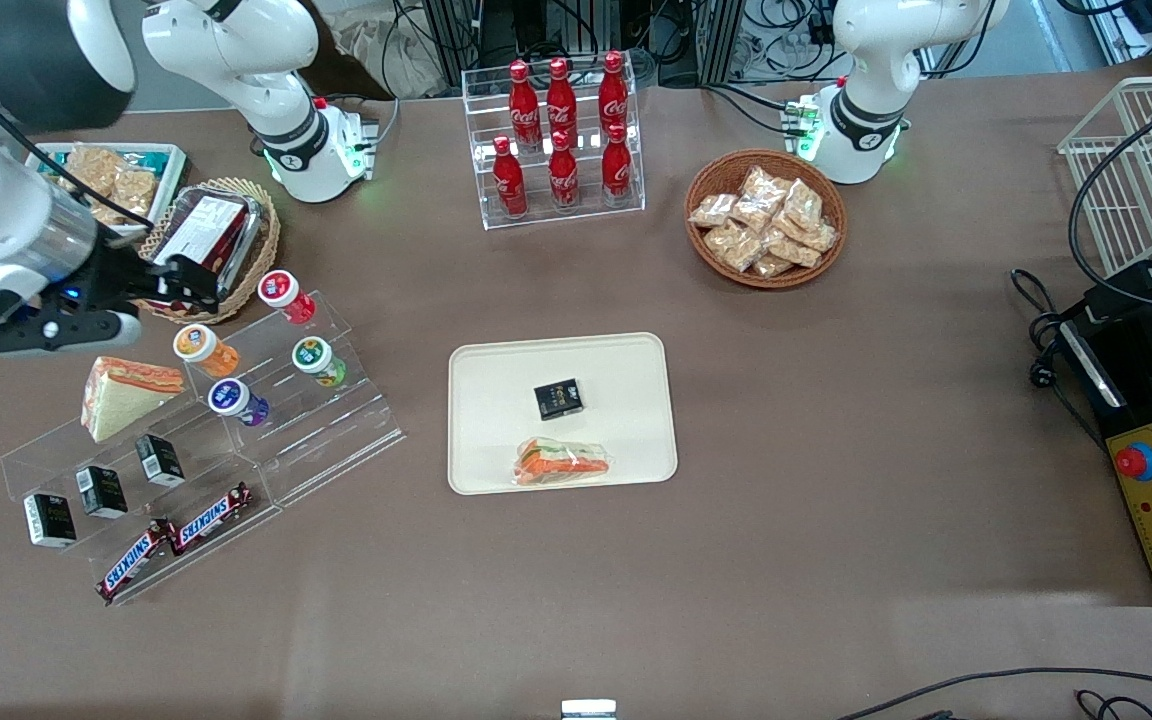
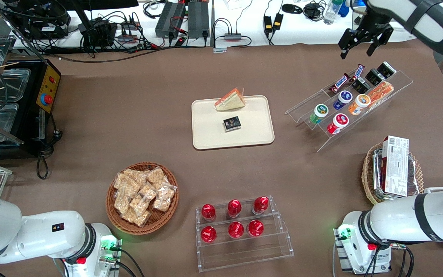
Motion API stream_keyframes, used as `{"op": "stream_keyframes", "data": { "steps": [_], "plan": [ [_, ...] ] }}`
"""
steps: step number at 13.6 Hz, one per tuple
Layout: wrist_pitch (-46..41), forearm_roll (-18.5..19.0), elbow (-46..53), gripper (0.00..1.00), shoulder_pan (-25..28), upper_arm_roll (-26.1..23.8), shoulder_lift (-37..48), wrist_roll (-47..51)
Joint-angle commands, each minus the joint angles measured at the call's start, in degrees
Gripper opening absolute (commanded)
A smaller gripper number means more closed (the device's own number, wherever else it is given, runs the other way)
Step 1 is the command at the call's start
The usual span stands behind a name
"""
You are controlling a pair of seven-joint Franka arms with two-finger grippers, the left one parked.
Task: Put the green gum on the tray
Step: 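Move the right gripper down to the green-labelled gum bottle on the rack, then close the right gripper on the green-labelled gum bottle's cap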
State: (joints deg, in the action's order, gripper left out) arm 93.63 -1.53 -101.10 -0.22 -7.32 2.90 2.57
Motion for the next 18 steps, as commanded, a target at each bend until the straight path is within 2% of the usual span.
{"op": "stream_keyframes", "data": {
  "steps": [1,10,18],
  "plan": [
    [10.14,-1.11,-12.86,1.0,-0.04,-0.76,5.88,-0.46],
    [42.13,-1.11,-35.28,1.0,0.22,-4.01,3.7,-0.19],
    [48.67,-1.11,-40.93,1.0,0.22,-5.5,2.11,0.86]
  ]
}}
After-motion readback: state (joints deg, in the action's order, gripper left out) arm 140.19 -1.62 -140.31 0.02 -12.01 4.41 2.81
